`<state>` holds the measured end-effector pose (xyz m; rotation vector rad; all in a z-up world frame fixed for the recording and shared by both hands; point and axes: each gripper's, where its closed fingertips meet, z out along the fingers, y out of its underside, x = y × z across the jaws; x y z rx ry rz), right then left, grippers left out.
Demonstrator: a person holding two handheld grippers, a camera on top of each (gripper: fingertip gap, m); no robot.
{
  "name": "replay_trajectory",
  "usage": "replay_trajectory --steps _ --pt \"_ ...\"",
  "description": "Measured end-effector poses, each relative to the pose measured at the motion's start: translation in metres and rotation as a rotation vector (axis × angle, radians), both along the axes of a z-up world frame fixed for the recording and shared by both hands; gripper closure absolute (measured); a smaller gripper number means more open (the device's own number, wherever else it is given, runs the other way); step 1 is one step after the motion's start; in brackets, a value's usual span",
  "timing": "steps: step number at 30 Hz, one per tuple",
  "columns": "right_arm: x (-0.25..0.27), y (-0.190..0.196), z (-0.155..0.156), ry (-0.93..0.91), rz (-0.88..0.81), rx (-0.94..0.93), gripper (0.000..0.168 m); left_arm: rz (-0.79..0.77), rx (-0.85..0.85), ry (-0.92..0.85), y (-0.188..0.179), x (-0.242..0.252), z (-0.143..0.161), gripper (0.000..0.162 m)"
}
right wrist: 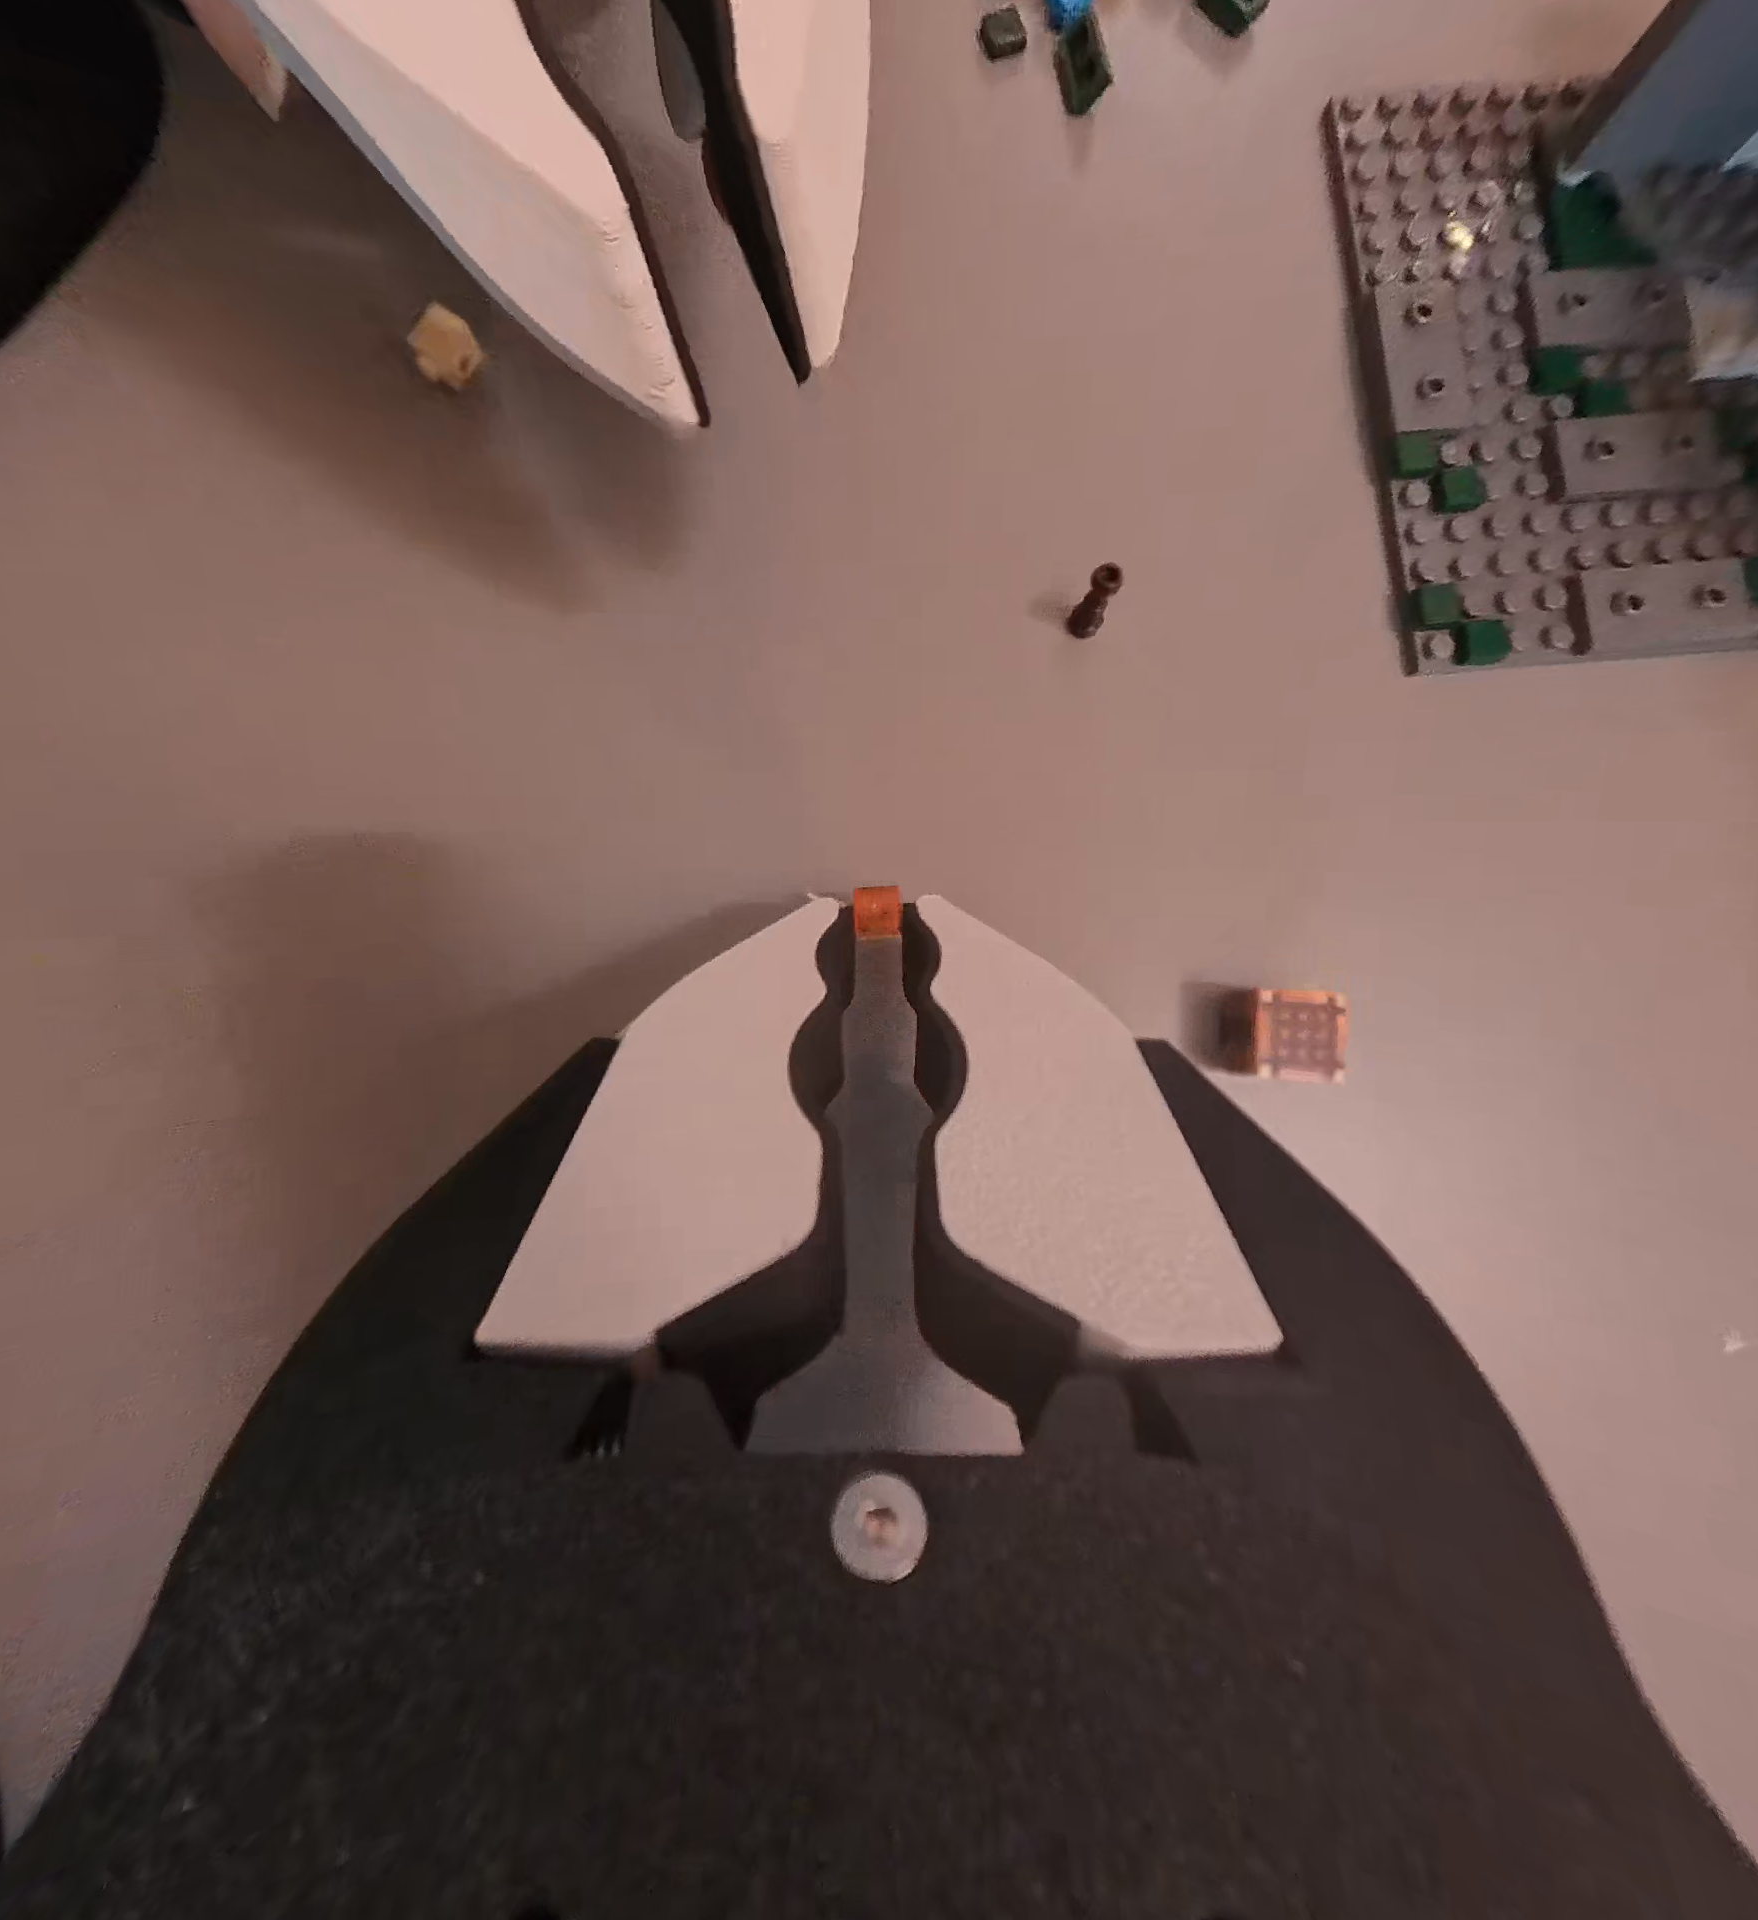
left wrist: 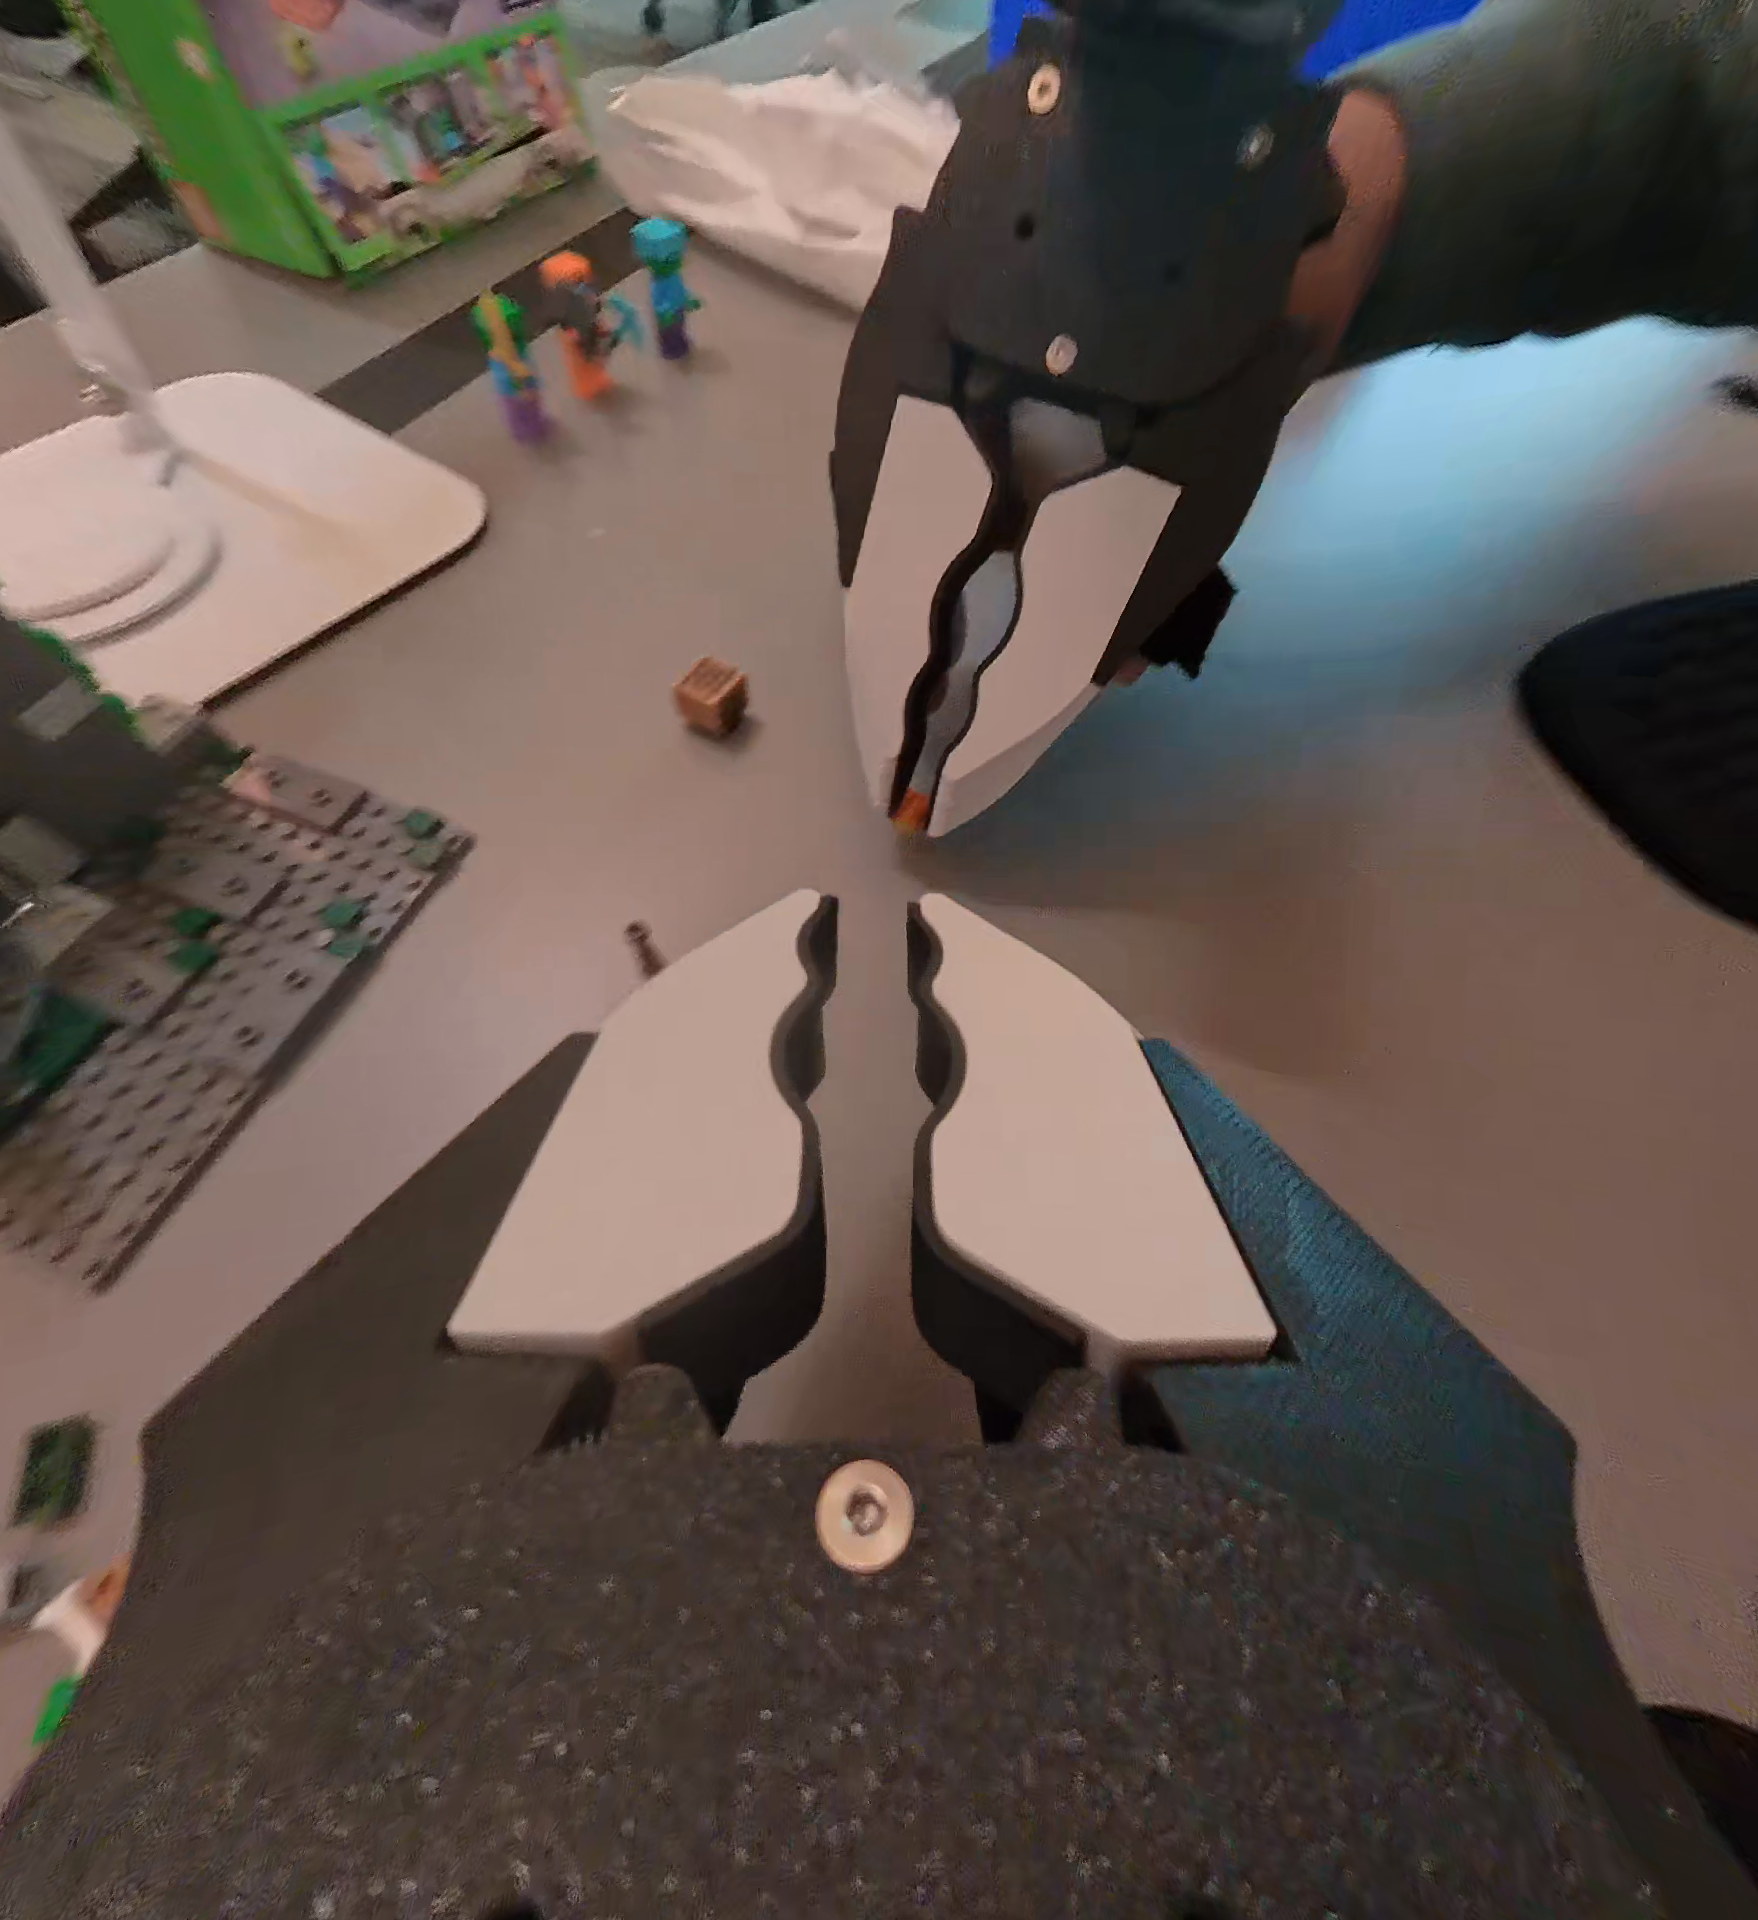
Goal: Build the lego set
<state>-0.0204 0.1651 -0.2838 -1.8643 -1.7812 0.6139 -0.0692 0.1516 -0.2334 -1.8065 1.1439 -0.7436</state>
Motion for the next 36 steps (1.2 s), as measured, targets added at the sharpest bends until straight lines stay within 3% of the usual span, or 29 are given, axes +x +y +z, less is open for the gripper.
replay_trajectory --steps 14,25,36 --pt "-0.008 0.008 -0.01 -0.06 0.047 0.03 0.151 0.086 -0.008 0.115 0.019 -0.023 -0.032 0.149" --pt "-0.028 0.024 0.03 0.0 0.027 0.048 0.15 0.097 -0.007 0.121 0.021 -0.025 -0.034 0.15" --pt "-0.061 0.045 0.001 -0.133 0.061 0.09 0.155 0.133 -0.003 0.145 0.024 -0.031 -0.036 0.154"
